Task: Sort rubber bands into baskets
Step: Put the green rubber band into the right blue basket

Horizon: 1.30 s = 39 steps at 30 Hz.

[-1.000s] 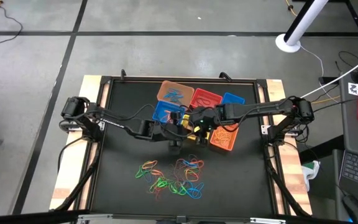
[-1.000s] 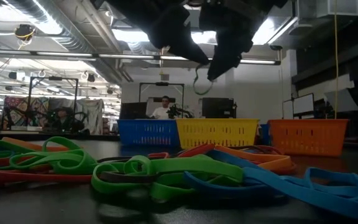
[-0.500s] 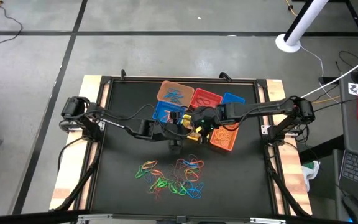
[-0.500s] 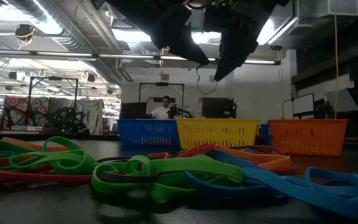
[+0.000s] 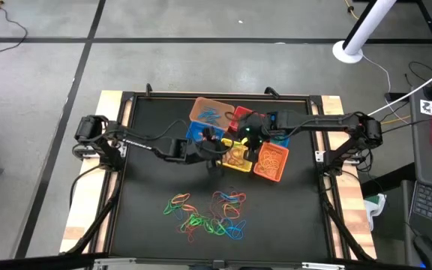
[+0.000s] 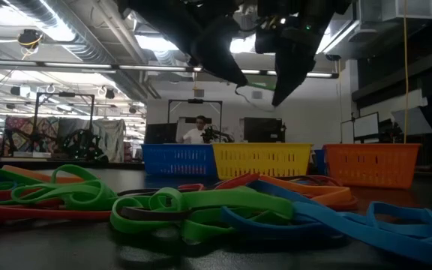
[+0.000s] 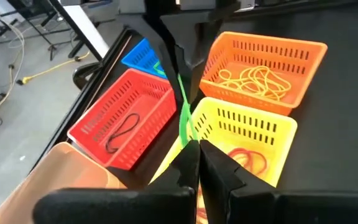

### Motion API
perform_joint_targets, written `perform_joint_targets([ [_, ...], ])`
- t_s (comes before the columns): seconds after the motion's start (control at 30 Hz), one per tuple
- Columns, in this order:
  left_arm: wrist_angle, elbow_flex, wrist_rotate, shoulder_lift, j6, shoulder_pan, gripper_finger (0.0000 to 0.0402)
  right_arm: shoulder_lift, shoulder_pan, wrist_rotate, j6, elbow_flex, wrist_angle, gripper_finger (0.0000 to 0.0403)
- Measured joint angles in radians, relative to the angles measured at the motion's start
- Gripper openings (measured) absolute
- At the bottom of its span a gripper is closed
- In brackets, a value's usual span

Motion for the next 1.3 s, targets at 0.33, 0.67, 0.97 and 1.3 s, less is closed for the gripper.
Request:
perform_joint_targets([
  [0.33,-0.003,-0.002,0.006,0.0,-0.003,0.043,0.0083,0.0,-0.004,-0.063,-0.005,0.0,0.0,0.0001],
  [0.67,-0.002,-0.002,0.006,0.0,0.026,0.036,0.0185,0.0,-0.074,0.071,-0.079,0.0,-0.191,0.0001],
  [0.97,-0.078,-0.002,0.008,-0.016,0.02,0.0,0.0172,0.0,-0.286,0.114,-0.109,-0.001,-0.405,0.0001],
  [1.3,-0.543,-0.001,0.121,-0.127,-0.238,-0.033,0.0153,0.0,-0.415,0.026,-0.109,-0.001,-0.414,0.003],
])
